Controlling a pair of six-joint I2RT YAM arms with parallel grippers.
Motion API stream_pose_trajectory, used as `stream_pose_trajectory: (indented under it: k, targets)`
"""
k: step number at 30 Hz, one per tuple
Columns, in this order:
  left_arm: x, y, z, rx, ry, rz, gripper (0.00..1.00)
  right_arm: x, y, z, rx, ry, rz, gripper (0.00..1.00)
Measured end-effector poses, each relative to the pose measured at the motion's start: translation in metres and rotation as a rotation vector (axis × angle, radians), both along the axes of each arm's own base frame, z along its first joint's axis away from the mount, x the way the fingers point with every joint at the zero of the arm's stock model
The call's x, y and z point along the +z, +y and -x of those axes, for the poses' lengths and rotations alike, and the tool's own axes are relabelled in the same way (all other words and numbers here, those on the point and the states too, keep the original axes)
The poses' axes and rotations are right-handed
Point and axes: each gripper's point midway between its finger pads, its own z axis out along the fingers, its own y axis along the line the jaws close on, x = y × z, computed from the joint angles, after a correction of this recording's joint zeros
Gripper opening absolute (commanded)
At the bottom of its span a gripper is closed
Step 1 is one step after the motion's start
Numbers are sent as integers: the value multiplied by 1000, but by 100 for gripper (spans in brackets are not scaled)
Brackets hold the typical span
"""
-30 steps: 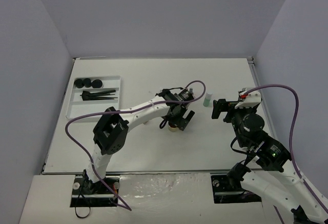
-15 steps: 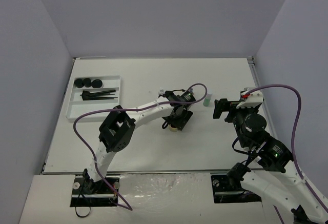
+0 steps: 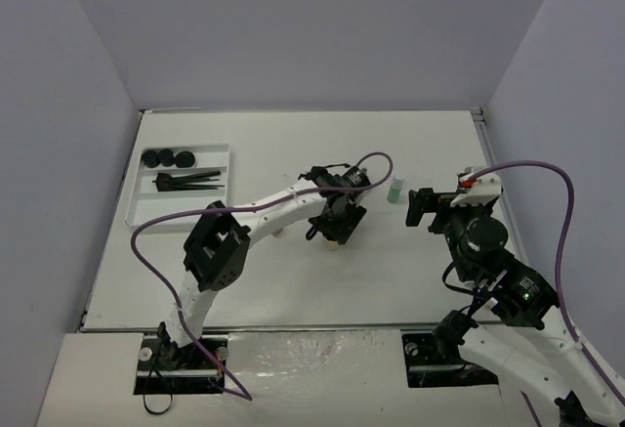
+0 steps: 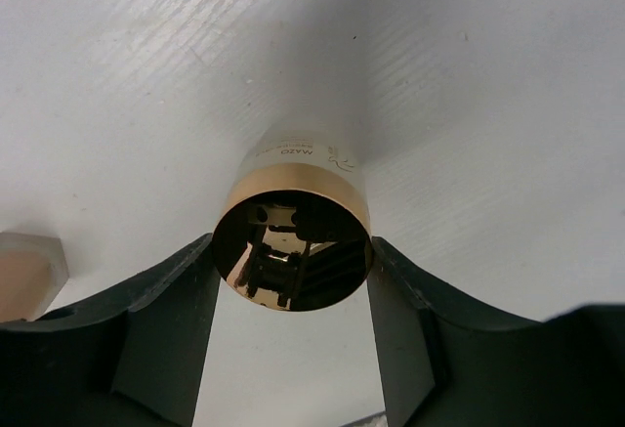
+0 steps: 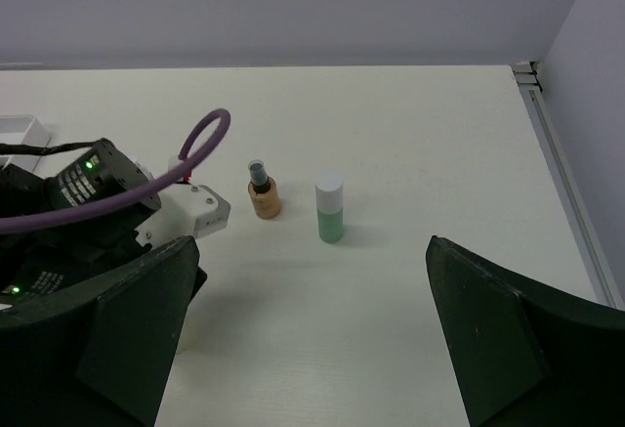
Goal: Organize the makeup
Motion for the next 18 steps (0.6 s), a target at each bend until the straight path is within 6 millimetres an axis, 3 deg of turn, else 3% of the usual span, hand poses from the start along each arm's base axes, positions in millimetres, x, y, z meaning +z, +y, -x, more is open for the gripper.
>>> stream_pose_trajectory:
  k: [3,8,11,13,15,18]
  targets:
    - [28,5,-6,18,-12,24,0,1,0,0,1,0,2,100]
    - [117,30,-55,129,-131,154,0,9,-1,1,2,-12,-3,100]
    - [166,77,-92,239,-222,211,0,13,0,0,8,-16,1,100]
    - [185,115,-115,324,-269,214,0,14,3,-1,19,-14,6,100]
    - [195,160,-141,422,-311,193,0,13,7,-2,33,-7,14,100]
    - [190,213,-170,538,-328,145,0,9,12,-4,53,6,27,100]
